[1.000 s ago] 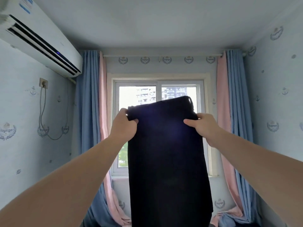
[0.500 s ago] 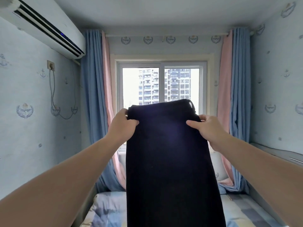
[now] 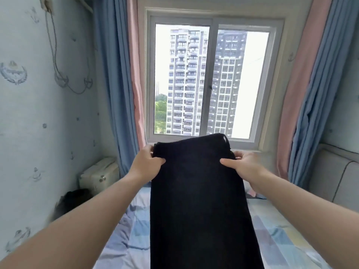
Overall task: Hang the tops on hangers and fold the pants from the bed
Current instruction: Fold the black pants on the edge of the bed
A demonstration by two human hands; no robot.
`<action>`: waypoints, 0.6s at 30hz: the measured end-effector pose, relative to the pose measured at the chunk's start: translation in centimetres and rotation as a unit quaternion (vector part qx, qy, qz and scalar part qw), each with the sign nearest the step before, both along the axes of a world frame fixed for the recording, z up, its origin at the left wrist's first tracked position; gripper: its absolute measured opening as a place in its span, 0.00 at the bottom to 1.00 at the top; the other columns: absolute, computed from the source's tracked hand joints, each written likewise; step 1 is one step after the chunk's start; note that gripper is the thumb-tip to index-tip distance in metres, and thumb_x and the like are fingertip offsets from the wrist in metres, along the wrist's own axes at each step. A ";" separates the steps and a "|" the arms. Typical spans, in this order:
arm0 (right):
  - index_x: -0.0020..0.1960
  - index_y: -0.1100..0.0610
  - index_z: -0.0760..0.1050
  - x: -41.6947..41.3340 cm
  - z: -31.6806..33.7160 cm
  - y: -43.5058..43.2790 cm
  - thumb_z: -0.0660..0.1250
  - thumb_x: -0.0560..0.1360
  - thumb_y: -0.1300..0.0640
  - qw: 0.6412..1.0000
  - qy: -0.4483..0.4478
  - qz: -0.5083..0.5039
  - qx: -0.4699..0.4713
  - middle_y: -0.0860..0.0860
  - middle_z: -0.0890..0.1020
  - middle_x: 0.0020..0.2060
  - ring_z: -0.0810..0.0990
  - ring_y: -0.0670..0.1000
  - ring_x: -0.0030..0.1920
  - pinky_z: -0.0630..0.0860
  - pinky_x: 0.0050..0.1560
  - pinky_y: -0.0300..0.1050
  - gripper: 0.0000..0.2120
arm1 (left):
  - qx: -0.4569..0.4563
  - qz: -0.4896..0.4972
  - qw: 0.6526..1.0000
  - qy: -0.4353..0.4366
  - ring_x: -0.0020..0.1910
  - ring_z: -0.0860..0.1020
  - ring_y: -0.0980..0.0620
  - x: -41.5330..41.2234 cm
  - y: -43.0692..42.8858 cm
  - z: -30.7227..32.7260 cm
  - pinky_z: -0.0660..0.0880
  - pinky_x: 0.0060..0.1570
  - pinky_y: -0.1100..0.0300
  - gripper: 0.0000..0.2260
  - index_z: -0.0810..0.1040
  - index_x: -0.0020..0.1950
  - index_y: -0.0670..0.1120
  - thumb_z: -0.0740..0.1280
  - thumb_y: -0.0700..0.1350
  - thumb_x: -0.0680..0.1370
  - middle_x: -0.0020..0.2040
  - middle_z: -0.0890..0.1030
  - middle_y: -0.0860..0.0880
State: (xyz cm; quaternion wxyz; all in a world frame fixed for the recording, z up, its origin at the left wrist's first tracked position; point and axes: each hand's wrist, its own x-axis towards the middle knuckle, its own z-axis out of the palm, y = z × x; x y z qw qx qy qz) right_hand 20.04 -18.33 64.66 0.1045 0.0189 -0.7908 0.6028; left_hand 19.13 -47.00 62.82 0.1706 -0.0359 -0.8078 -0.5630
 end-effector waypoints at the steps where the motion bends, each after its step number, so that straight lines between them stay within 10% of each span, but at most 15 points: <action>1: 0.49 0.59 0.80 -2.1 -2.5 -0.8 0.76 0.73 0.60 1.000 -0.024 -0.001 0.012 0.50 0.86 0.38 0.85 0.43 0.33 0.77 0.28 0.34 0.07 | -0.003 -0.002 1.000 -0.020 0.48 0.82 0.50 -2.1 -0.9 -2.7 0.79 0.48 0.53 0.08 0.76 0.50 0.52 0.70 0.39 0.76 0.47 0.83 0.51; 5: 0.51 0.61 0.81 -10.5 -14.9 -4.2 0.75 0.74 0.61 0.986 -0.142 0.002 0.091 0.54 0.86 0.44 0.86 0.51 0.43 0.82 0.44 0.45 0.08 | -0.028 -0.002 0.992 -0.127 0.46 0.80 0.55 -10.0 -4.5 -15.8 0.76 0.44 0.62 0.11 0.75 0.47 0.55 0.72 0.40 0.75 0.44 0.81 0.56; 10: 0.48 0.58 0.80 -18.9 -32.8 -8.1 0.74 0.74 0.60 0.962 -0.241 0.000 0.126 0.53 0.85 0.43 0.85 0.51 0.43 0.82 0.46 0.48 0.05 | -0.018 0.008 0.971 -0.240 0.51 0.81 0.48 -18.5 -7.8 -33.7 0.78 0.54 0.48 0.11 0.75 0.48 0.51 0.72 0.36 0.75 0.47 0.82 0.52; 18: 0.46 0.55 0.79 -30.9 -52.4 -11.4 0.74 0.75 0.54 0.959 -0.259 -0.025 0.110 0.49 0.84 0.41 0.83 0.45 0.39 0.77 0.33 0.37 0.05 | 0.026 0.080 0.955 -0.284 0.52 0.81 0.47 -29.0 -9.6 -53.9 0.77 0.57 0.46 0.06 0.74 0.50 0.53 0.70 0.44 0.78 0.51 0.81 0.50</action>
